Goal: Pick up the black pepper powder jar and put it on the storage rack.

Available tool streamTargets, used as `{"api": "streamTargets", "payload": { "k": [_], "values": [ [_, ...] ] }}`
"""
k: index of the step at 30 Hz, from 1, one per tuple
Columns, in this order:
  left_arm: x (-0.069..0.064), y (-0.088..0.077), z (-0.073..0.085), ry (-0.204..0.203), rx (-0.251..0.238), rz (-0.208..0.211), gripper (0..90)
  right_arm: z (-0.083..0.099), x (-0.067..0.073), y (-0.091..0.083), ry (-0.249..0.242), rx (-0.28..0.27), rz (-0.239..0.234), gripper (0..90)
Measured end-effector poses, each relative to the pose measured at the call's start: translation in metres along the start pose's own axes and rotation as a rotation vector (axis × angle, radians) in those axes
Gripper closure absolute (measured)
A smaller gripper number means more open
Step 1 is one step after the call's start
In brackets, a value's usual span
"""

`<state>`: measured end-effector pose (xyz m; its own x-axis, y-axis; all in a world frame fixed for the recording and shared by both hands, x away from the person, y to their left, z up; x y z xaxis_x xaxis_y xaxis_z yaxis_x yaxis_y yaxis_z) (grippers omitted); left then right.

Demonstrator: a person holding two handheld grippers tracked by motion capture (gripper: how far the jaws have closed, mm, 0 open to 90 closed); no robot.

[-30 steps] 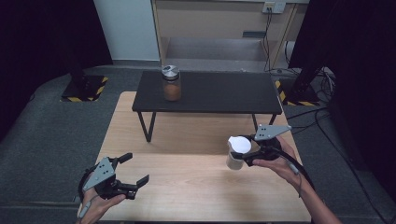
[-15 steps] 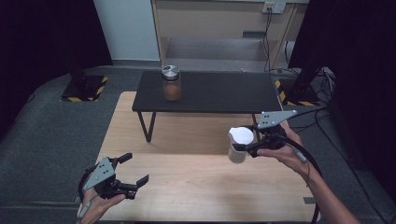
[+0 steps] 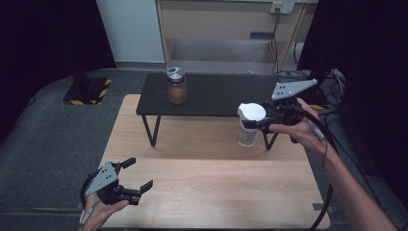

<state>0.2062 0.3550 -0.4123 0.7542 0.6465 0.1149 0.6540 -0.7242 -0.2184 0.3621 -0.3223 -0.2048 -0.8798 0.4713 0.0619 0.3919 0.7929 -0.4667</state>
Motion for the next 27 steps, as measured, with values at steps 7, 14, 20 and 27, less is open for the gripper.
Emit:
{"api": "streamTargets", "payload": {
  "k": [7, 14, 20, 27],
  "values": [
    [0.0, 0.0, 0.001, -0.005, 0.003, -0.004, 0.5, -0.028, -0.012, 0.001, 0.005, -0.002, 0.006, 31.3],
    [0.001, -0.001, 0.001, -0.007, 0.004, -0.006, 0.6, -0.049, -0.021, 0.005, 0.007, 0.009, 0.043, 31.3],
    [0.002, -0.001, 0.001, -0.01, 0.005, -0.007, 0.6, -0.061, -0.035, 0.013, 0.045, 0.006, 0.107, 31.3],
    [0.002, -0.001, 0.001, -0.008, 0.007, -0.006, 0.6, -0.068, -0.05, 0.021, 0.09, -0.008, 0.193, 31.3]
  ]
}}
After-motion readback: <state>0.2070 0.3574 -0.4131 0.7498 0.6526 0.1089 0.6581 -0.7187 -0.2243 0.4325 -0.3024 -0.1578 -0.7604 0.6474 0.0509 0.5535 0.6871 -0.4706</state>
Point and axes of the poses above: each handheld gripper's, and its own axes: y roughly forward along the jaws, z roughly out of its underside, x roughly to its left, the point moved 1 cm from there along y, roughly forward along the jaws, and after that the axes turned 6 degrees about y, right-handed, at the moved point
